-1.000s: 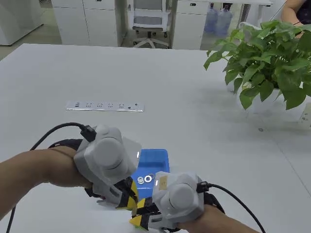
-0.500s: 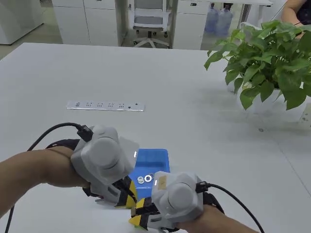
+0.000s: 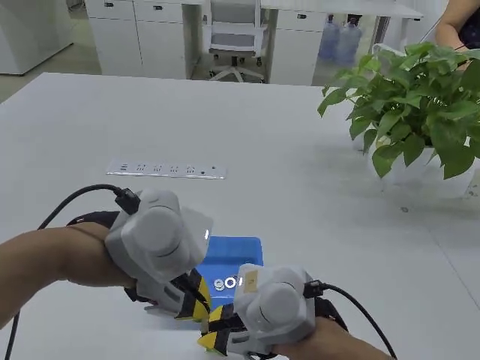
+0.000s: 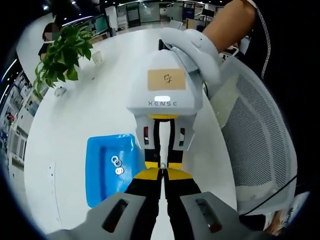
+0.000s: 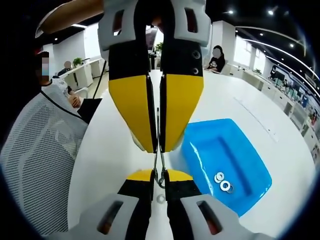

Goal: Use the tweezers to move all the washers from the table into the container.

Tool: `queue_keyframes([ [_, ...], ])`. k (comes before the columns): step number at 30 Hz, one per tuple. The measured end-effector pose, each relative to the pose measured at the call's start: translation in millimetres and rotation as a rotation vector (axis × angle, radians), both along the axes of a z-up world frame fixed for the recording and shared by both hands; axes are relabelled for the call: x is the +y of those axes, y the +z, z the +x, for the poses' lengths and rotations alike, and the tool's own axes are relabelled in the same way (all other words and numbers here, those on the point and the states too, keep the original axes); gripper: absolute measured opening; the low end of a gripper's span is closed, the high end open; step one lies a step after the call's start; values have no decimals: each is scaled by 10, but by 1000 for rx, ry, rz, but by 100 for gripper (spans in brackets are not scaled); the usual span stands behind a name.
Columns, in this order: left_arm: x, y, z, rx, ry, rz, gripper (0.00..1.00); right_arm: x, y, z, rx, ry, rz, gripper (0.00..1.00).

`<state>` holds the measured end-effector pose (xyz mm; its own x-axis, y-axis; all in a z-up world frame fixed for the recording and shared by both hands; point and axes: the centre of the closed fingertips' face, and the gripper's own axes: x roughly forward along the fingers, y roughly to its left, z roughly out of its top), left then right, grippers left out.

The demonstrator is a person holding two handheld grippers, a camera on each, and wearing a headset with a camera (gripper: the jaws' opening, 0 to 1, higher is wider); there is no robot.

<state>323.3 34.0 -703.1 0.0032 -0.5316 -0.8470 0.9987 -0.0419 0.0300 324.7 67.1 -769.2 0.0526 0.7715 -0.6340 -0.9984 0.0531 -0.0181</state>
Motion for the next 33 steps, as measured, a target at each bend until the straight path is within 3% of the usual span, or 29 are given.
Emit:
queue_keyframes([
  [6, 16, 121, 14, 0, 6, -5, 6, 8, 134, 21, -10, -4, 13, 10],
  [19, 46, 351, 167, -26, 13, -11, 6, 44, 365, 194, -46, 5, 10, 10],
  [33, 113, 450, 461, -64, 22, -3, 6, 115, 468, 507, -63, 9, 14, 10],
])
